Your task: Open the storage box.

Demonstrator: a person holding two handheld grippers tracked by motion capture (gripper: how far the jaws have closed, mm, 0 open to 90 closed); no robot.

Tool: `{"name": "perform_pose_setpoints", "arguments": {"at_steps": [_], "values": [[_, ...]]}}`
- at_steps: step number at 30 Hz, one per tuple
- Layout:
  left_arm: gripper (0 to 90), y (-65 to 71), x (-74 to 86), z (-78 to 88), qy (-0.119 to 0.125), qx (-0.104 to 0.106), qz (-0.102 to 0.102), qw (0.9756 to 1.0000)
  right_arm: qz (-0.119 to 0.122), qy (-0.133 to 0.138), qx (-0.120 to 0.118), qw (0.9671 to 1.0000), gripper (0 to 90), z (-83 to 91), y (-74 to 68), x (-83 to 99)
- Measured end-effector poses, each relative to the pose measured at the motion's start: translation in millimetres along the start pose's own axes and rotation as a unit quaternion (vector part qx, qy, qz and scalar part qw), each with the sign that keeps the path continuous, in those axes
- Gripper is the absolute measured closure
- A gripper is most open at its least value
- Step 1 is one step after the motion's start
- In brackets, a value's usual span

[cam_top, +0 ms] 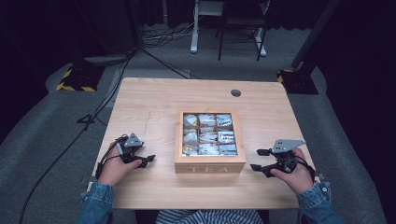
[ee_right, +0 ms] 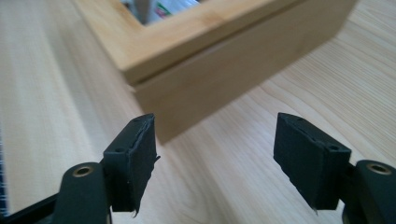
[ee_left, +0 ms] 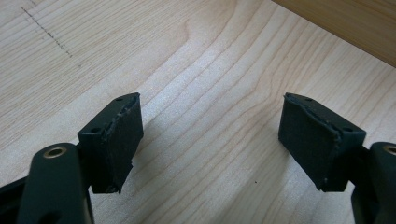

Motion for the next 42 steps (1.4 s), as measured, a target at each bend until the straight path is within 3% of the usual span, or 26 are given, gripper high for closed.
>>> {"name": "perform_pose_setpoints", "arguments": {"at_steps": [2, 6, 10, 22, 24, 37, 42], "values": [[22.8, 0.9, 0.0, -0.4, 0.0, 0.003, 0.004, 1.0, 0.003, -0.001, -0.004, 1.0, 30.2, -0.4, -2.7, -1.4], [22.8, 1.1, -0.2, -0.6, 0.0, 0.003, 0.005, 1.0, 0.012, 0.002, -0.037, 0.9993, 30.5, -7.5, -20.3, -8.9], [22.7, 1.1, -0.7, -0.9, 0.002, 0.002, 0.005, 1.0, 0.021, 0.013, -0.039, 0.9989, 33.3, -14.7, -26.2, -14.4], [22.7, 1.0, -0.7, -1.0, 0.002, 0.002, 0.005, 1.0, 0.021, 0.022, -0.02, 0.9993, 42.9, -24.6, -24.7, -16.7], [22.8, 1.0, -0.7, -0.9, 0.001, 0.002, 0.005, 1.0, 0.026, 0.023, -0.006, 0.9994, 47.7, -25.1, -22.7, -17.1], [22.6, 1.0, -1.1, -1.4, 0.001, 0.001, 0.008, 1.0, 0.026, 0.035, 0.01, 0.999, 48.8, -23.5, -23.0, -20.3], [22.5, 0.6, -1.3, -1.5, 0.001, 0.0, 0.006, 1.0, 0.025, 0.054, 0.028, 0.9978, 48.3, -18.5, -23.9, -25.8]]}}
Point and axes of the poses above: each handheld gripper's, and its own axes: z roughly backward along the jaws, x roughly out of its underside, y roughly to its right, the point moved 7 cm from there along -z, roughly forward along the jaws, and after that the axes turned 5 degrees about -x, right-handed, at the moved point
